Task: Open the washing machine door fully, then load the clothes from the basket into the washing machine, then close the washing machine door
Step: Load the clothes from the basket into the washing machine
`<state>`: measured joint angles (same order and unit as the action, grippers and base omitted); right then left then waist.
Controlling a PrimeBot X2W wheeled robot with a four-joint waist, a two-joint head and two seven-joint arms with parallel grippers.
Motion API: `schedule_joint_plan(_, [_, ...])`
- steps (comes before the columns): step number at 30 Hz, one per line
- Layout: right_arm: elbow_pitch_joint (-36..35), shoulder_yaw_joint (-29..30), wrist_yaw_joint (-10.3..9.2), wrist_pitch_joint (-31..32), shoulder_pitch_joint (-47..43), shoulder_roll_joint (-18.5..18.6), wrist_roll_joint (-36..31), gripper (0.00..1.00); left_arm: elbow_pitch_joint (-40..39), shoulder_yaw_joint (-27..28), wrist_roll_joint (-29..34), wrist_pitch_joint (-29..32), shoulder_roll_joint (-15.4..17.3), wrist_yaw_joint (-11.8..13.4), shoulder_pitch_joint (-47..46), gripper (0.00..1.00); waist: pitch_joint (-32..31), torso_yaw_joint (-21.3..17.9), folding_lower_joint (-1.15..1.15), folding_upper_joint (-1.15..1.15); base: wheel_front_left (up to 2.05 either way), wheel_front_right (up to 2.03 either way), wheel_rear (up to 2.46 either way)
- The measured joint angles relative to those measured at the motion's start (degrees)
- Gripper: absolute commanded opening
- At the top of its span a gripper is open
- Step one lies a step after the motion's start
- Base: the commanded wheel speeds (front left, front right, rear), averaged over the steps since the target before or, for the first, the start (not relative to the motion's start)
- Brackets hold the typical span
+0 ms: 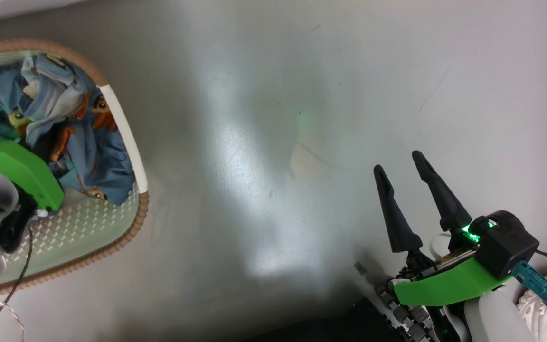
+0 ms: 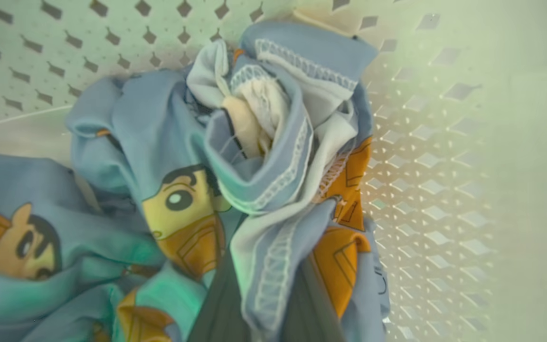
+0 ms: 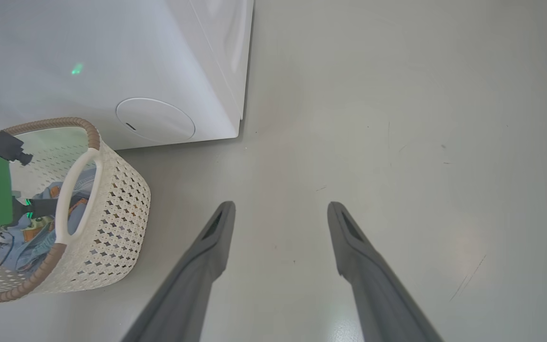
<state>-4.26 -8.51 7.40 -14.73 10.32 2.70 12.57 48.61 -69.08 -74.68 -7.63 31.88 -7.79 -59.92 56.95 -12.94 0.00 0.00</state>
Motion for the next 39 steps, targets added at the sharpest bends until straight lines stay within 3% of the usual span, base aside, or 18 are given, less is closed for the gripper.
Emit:
schedule_joint_plan(14, [0.23,1.77,0.00,0.00,0.35,0.00,-0.47,1.00,-6.26,0.55,-0.88,-6.67,0.79,0.00,3.34,0.00,-5.39,1.92,0.00,0.00,0.00,0.00,0.00])
schedule_joint_plan(24, [1.19,2.70,0.00,0.00,0.35,0.01,-1.52,1.00,-12.01,15.66,8.08,-6.67,0.24,0.00,11.20,0.00,-11.02,3.37,0.00,0.00,0.00,0.00,0.00])
schedule_joint_plan(39, [4.16,3.90,0.00,0.00,0.00,0.03,-2.52,1.00,-19.12,34.93,21.43,-6.68,-6.34,0.00,26.67,0.00,-22.70,5.89,0.00,0.00,0.00,0.00,0.00])
